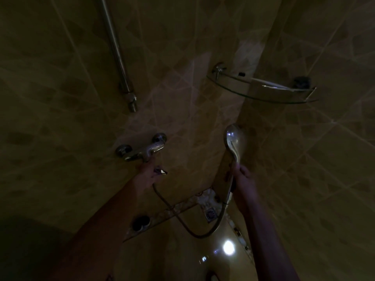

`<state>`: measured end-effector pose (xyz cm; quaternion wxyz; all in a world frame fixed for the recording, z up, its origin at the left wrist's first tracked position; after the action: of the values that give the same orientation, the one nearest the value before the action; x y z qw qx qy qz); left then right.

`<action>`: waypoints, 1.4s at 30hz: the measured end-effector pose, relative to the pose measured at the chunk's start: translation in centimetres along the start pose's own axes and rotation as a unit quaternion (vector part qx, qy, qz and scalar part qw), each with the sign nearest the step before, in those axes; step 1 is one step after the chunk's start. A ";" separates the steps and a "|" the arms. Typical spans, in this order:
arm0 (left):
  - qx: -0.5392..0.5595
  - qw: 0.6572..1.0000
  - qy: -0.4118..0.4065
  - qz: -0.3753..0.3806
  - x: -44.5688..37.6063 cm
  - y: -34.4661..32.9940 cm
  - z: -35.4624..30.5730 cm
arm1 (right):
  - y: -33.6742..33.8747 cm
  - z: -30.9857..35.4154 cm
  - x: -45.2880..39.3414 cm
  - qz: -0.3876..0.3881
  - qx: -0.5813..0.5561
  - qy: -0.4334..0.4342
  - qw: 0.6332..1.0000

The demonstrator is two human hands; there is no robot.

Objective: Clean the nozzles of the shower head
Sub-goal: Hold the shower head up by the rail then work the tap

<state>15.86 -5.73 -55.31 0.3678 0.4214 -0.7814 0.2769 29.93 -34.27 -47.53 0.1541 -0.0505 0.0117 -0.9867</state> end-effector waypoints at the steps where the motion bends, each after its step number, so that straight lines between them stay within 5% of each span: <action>1: -0.005 1.000 0.001 0.000 0.0 0.0 0.0 | 0.0 0.1 0.0 -0.002 0.002 0.002 1.000; 34: 0.057 0.998 0.012 0.030 0.5 -0.2 -0.2 | 1.0 0.3 0.1 -0.008 0.043 0.035 0.998; 42: -0.005 1.000 0.011 0.014 0.2 0.4 -0.2 | 1.3 0.5 -0.2 -0.004 0.060 0.049 0.997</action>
<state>15.57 -5.47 -55.10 0.3747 0.4056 -0.7845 0.2822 30.52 -35.42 -47.05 0.1518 0.0075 -0.0396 -0.9876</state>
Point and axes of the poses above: each hand's wrist, its own x-axis away from the middle knuckle, its own y-axis out of the back of the hand, z = x × y, the point moved 7 cm from there along -x, towards the middle knuckle, and after that the axes turned 14 degrees about y, right-handed, at the moved point
